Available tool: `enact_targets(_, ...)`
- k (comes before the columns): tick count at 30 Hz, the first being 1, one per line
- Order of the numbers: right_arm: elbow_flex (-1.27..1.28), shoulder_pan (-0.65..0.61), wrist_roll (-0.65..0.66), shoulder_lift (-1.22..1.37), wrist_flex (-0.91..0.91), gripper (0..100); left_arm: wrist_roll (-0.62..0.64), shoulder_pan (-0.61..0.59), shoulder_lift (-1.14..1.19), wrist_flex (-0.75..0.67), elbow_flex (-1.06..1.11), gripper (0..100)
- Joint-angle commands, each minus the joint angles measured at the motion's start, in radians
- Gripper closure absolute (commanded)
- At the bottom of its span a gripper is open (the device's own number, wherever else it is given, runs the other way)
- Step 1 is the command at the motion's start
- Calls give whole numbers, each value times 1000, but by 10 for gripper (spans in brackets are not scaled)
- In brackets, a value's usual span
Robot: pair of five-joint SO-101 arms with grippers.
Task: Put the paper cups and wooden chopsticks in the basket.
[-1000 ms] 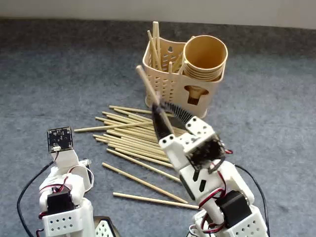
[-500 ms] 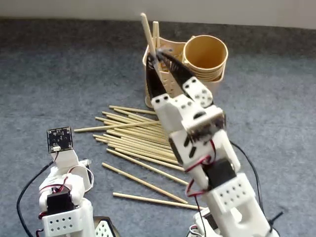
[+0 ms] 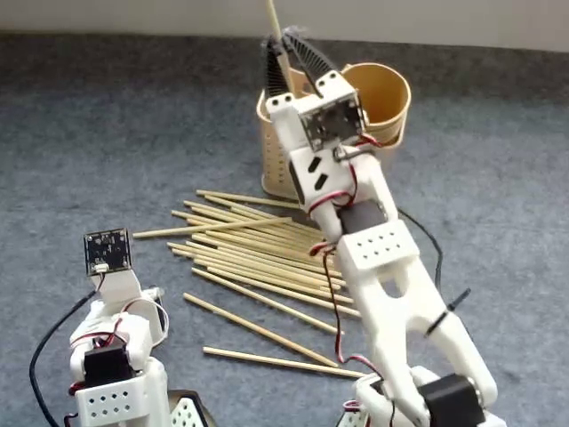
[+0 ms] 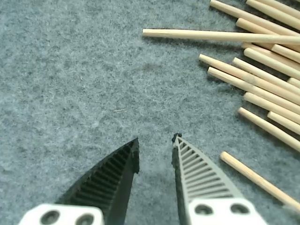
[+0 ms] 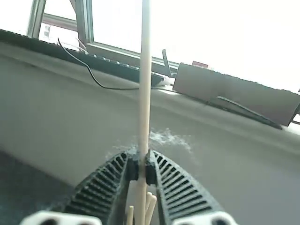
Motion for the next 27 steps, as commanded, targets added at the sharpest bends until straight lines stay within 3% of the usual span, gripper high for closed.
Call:
enact_targets(1,-61,41,6,21,-24,992,-2,-5,2,3,21,870)
enact_targets(6,-54,36,9,12,1,946,-2,-5,2,3,21,870)
enact_targets(9,-58,35,6,-15,122,897,-2,-5,2,3,21,870)
enact_targets(22,-27,-50,6,-320,552,898,-2,-5,2,3,21,870)
enact_targets(27,16,-82,6,-438,691,974,-2,-5,2,3,21,870)
